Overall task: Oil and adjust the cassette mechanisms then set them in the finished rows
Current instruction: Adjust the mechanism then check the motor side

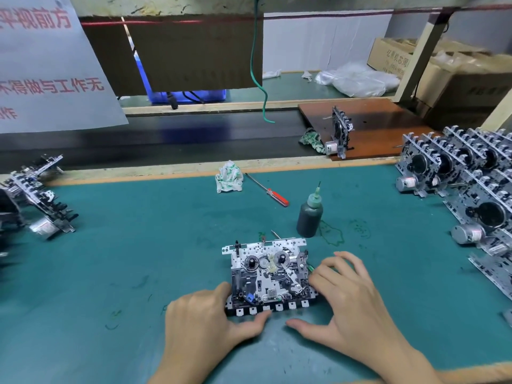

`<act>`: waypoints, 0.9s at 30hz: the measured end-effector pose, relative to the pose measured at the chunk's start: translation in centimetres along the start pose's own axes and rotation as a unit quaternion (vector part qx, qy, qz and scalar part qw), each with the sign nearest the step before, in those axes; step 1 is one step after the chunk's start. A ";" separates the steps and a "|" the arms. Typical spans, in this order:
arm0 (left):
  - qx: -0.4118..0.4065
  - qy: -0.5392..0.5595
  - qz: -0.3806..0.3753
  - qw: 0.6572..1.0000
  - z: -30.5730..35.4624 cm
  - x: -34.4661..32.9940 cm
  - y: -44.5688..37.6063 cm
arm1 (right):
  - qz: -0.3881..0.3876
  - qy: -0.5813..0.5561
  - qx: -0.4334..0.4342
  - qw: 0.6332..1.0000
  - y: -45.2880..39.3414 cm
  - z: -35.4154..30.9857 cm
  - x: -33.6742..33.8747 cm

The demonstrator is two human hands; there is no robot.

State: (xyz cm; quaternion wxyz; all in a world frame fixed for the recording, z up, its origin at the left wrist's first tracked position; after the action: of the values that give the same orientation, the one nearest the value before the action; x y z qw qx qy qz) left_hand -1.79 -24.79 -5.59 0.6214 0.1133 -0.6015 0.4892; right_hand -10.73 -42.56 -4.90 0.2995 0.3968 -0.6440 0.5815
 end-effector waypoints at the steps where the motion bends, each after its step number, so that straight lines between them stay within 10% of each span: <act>1: 0.002 -0.002 0.000 1.000 0.0 0.0 0.0 | -0.001 0.003 0.004 1.000 0.0 0.1 0.1; 27: -0.159 0.026 -0.033 0.986 -0.6 0.2 -0.1 | 0.041 -0.017 0.005 0.999 0.6 0.1 0.1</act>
State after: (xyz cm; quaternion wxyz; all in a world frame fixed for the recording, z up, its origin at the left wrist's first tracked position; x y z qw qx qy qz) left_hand -1.38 -24.30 -5.56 0.6625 0.0200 -0.6514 0.3692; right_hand -11.25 -42.70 -5.11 0.2624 0.3811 -0.6618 0.5899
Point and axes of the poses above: each hand's wrist, its own y-axis away from the middle knuckle, its own x-axis out of the back of the hand, z = x × y, the point moved 5 cm from there along -y, towards the middle knuckle, and after that the axes turned 3 degrees about -y, right-handed, at the moved point
